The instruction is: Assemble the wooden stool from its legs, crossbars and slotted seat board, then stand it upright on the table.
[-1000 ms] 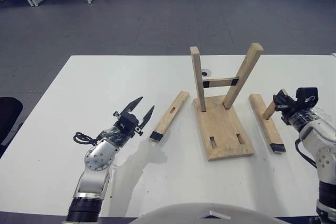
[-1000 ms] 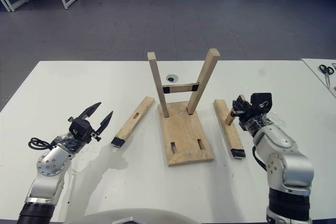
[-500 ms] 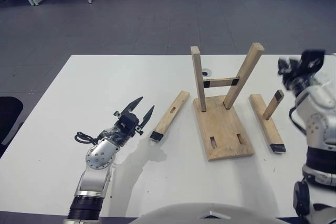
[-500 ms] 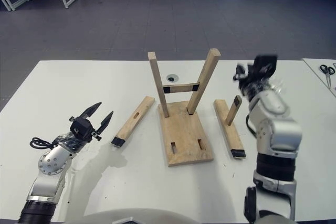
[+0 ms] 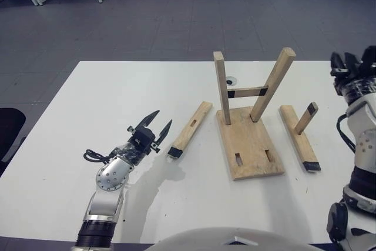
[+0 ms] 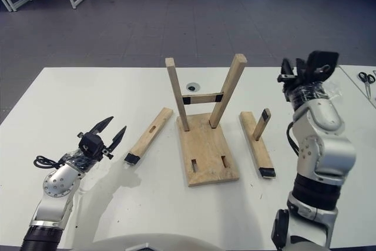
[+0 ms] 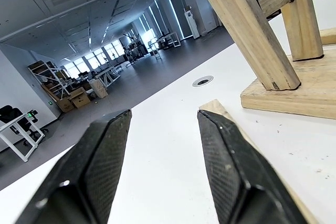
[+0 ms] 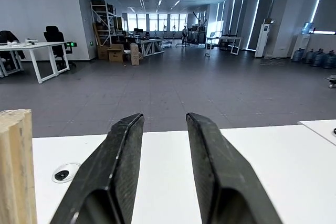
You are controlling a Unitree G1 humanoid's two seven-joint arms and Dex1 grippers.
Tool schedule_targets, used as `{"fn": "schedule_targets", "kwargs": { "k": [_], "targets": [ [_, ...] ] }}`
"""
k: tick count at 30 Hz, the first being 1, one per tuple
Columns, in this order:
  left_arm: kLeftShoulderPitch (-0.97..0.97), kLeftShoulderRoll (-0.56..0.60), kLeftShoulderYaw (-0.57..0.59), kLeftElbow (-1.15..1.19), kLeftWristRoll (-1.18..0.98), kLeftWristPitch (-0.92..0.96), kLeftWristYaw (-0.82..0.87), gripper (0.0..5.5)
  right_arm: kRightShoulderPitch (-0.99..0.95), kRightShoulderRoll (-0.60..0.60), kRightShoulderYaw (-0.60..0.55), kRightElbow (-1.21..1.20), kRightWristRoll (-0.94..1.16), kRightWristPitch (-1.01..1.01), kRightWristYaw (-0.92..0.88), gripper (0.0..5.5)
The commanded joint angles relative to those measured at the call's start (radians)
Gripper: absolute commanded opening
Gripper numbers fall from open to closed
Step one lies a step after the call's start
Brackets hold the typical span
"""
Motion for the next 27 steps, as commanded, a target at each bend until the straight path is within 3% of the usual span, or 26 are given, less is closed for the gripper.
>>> {"fn": "schedule_targets", "kwargs": {
  "k": [1,6,10,23,27],
  "targets": [
    [0.016,0.000,0.009,-0.017,-0.002,0.004,0.010,2.31,0.176,0.015,-0.043,-0.053,-0.005,0.051,0.009,1.84],
    [0.021,-0.002,0.006,-0.016,0.000,0.007,0.014,2.31,0.419,0.072,0.001,-0.142,0.025,0.100,0.064,2.71],
    [0.015,-0.004,0.000,-0.011,0.002,0.007,0.015,2.31,0.495,0.100,0.054,-0.162,0.029,0.130,0.080,3.40],
    [0.006,-0.001,-0.001,0.002,-0.005,0.005,0.009,2.31,0.550,0.063,0.177,-0.044,-0.116,0.097,0.116,3.40],
    [0.006,0.000,0.002,0.003,-0.007,0.005,0.010,2.31,0.536,0.068,0.180,-0.036,-0.141,0.064,0.108,2.63]
  ]
}}
